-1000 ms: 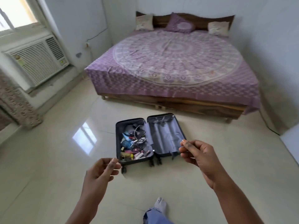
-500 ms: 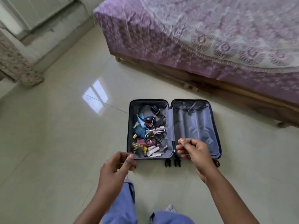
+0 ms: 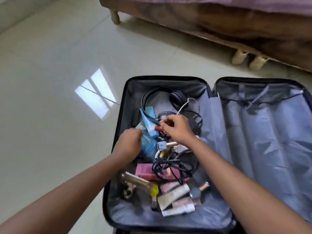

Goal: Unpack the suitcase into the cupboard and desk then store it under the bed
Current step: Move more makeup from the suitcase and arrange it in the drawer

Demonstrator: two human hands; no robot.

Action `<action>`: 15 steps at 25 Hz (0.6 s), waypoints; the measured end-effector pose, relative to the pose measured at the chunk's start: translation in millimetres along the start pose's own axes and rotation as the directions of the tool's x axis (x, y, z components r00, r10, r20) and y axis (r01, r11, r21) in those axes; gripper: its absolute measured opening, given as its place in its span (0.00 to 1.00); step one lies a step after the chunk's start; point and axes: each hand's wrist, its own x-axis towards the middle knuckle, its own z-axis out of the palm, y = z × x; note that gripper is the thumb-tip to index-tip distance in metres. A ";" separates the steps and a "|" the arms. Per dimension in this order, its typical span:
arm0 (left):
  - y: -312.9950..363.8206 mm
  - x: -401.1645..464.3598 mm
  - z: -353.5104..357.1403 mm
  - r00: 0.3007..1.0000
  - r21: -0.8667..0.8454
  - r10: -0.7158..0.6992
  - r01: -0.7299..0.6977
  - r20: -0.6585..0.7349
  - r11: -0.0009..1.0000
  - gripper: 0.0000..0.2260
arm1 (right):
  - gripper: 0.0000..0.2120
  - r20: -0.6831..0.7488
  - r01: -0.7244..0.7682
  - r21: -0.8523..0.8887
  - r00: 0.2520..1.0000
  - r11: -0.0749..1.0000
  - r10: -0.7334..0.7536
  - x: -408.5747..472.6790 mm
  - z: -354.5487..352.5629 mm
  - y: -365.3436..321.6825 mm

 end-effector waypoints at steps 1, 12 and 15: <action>-10.4 20.4 9.5 1.000 0.076 0.022 -0.021 -0.001 0.997 0.06 | 0.05 0.014 0.045 -0.018 0.999 0.999 -0.045 20.6 10.5 4.6; -32.4 111.9 43.7 0.995 0.148 -0.081 0.090 -0.059 0.985 0.01 | 0.07 0.074 0.165 -0.296 0.986 0.941 -0.150 71.7 17.7 10.9; -30.7 129.1 45.6 0.995 0.148 -0.103 0.103 -0.006 0.984 0.09 | 0.08 0.231 0.130 -0.094 0.967 0.987 -0.105 58.2 21.5 10.2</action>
